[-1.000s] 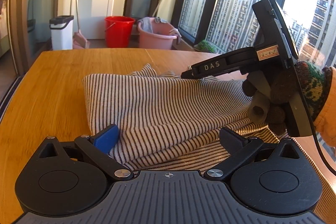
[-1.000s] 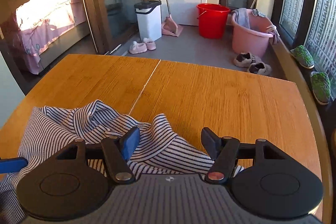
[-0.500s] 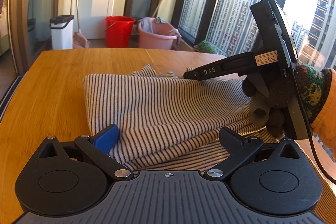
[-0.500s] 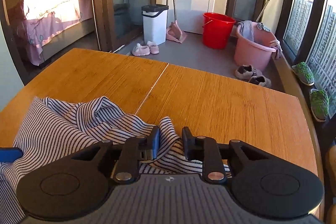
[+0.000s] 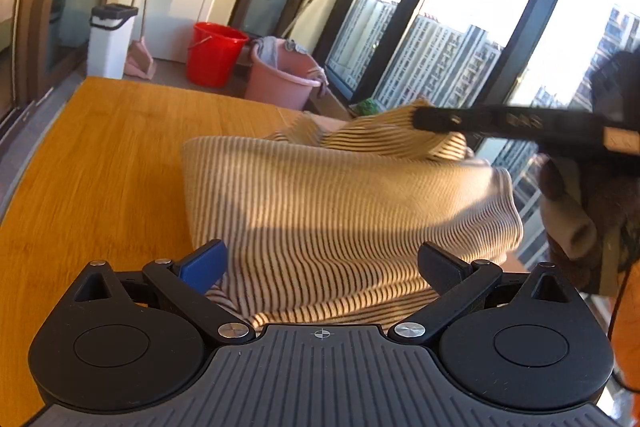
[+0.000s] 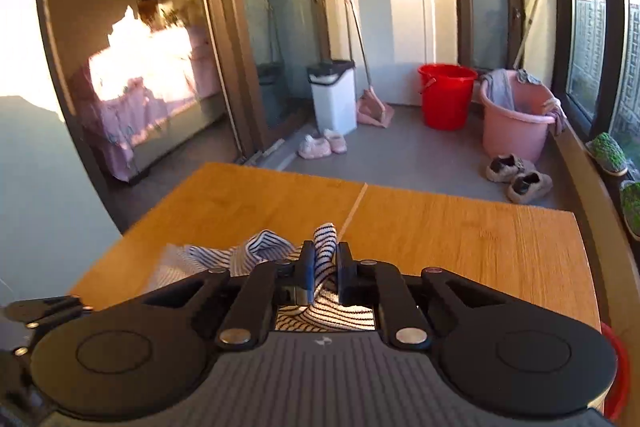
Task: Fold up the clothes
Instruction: 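Lift the hem with the right gripper and fold it over the body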
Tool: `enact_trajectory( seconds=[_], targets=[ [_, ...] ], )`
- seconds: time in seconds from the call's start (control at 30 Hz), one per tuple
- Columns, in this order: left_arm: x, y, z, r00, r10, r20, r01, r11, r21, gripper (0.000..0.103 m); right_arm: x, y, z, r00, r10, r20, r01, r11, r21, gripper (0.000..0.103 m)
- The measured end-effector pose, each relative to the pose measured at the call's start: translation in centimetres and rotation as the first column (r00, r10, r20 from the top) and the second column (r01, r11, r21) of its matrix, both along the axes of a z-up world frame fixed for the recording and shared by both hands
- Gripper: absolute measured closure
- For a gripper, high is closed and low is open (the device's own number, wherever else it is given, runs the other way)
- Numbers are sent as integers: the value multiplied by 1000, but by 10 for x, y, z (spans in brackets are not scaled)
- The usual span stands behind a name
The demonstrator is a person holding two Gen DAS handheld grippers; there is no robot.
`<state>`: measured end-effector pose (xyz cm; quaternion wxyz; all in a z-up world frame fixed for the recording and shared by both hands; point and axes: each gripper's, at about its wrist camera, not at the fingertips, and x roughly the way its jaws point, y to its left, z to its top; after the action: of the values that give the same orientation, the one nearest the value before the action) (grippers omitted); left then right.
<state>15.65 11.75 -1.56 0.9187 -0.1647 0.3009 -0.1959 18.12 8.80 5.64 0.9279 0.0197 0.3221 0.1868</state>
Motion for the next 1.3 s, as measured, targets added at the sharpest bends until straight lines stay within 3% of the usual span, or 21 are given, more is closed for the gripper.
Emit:
enact_trajectory(
  seconds=[0.07,0.2,0.4,0.5,0.63,0.73,0.83,0.93,1.0,1.07,1.2,1.3],
  targets=[
    [-7,19,15,998,60,28,-59,997,-52,0,-33,-9,10,999,27,25,-28,998,60,94],
    [-14,28,42,994,85,67,-81,995,-62,0,-99,-26,30,994,76,79,-89,980,178,94],
    [-20,-7,59,996,-15,91,15,1000,-2,0,-122,-22,14,994,95,54,-101,987,124,93],
    [-25,-21,58,994,-38,99,33,998,56,0,-132,-20,5,994,103,40,-106,990,93,93],
    [-28,-24,51,996,-31,89,24,997,72,0,-145,-17,-6,993,113,20,-114,992,53,92],
    [-31,-22,43,998,14,68,-25,985,170,0,-155,-14,-15,993,120,5,-120,992,22,92],
    [-36,-12,29,995,85,61,-100,946,308,0,-162,-30,15,991,79,111,-87,994,67,92],
    [-42,6,17,995,101,14,-100,945,313,0,-149,-43,35,984,10,179,-26,996,88,86],
    [-43,13,11,993,121,-11,-111,944,311,0,-132,-47,34,984,-31,174,13,995,103,84],
    [-44,19,11,990,139,-25,-124,940,317,0,-112,-44,21,994,-52,100,39,991,126,84],
    [-55,10,47,994,82,70,-97,966,241,0,-110,-18,-19,1000,28,-3,-27,998,63,82],
    [-63,4,75,989,44,143,-70,980,185,0,-132,-3,-34,996,71,51,-69,997,-37,80]
  ],
)
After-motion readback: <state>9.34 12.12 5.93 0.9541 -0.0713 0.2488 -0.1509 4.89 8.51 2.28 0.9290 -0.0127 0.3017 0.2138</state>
